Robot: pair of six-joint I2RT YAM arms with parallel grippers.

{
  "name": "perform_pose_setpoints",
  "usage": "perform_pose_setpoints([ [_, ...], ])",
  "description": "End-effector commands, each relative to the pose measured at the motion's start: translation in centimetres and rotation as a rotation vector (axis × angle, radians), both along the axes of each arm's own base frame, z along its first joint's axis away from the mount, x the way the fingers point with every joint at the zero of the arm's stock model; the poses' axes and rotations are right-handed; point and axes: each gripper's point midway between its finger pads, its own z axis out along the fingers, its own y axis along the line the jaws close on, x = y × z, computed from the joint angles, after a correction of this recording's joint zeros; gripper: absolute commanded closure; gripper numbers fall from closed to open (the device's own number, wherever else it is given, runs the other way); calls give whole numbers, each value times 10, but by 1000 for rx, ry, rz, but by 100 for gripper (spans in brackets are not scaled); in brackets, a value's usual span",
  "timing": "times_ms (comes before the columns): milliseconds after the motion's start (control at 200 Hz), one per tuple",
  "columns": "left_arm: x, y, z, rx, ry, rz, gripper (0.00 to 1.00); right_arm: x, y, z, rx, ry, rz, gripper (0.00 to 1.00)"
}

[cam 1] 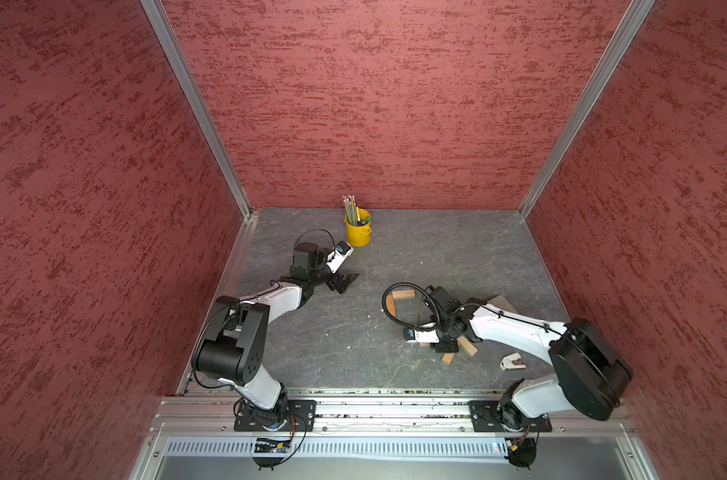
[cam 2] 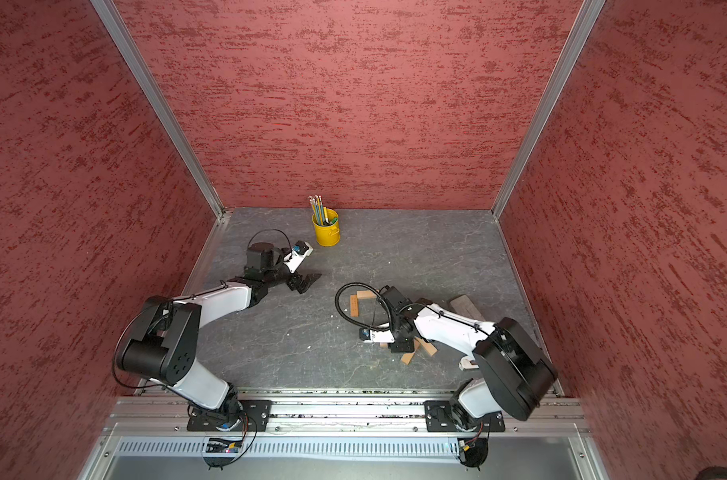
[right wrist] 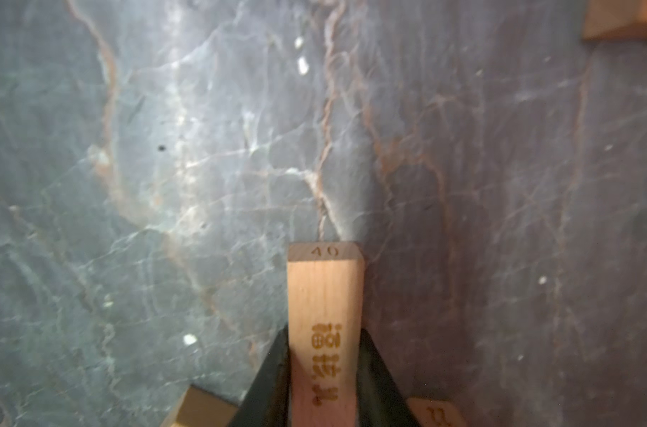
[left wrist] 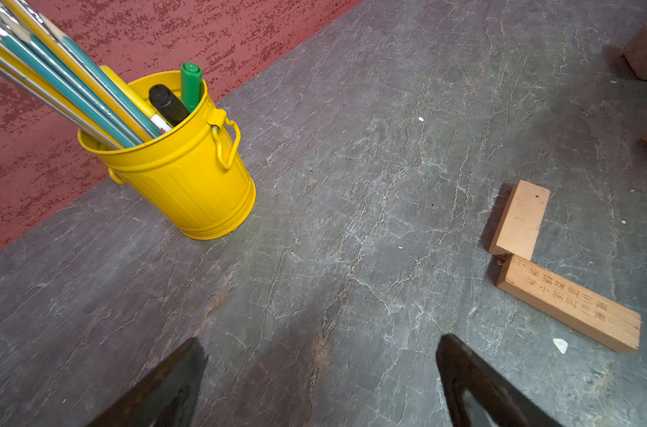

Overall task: Assemble the number 8 with building blocks
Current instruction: Assemble the building block at the center of the board.

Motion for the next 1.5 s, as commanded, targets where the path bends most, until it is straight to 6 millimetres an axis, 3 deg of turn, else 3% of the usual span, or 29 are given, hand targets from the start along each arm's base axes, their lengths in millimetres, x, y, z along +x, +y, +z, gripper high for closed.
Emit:
perform_pose_setpoints([
  [0, 1, 5, 4, 5, -16, 21, 0, 30, 13, 12, -7, -90, 43, 93],
  [180, 1, 6, 5, 3, -23, 20, 1, 61, 21, 29, -10, -192, 105, 93],
  [341, 1, 6, 6, 3, -22, 23, 1, 71, 22, 33, 15, -206, 90, 92],
  [581, 1, 6, 5, 3, -20, 22, 1, 73, 41, 37, 95, -157, 71, 89],
  [1493, 2, 9, 4, 9, -19, 30, 1, 81, 64, 22, 138, -128, 60, 84],
])
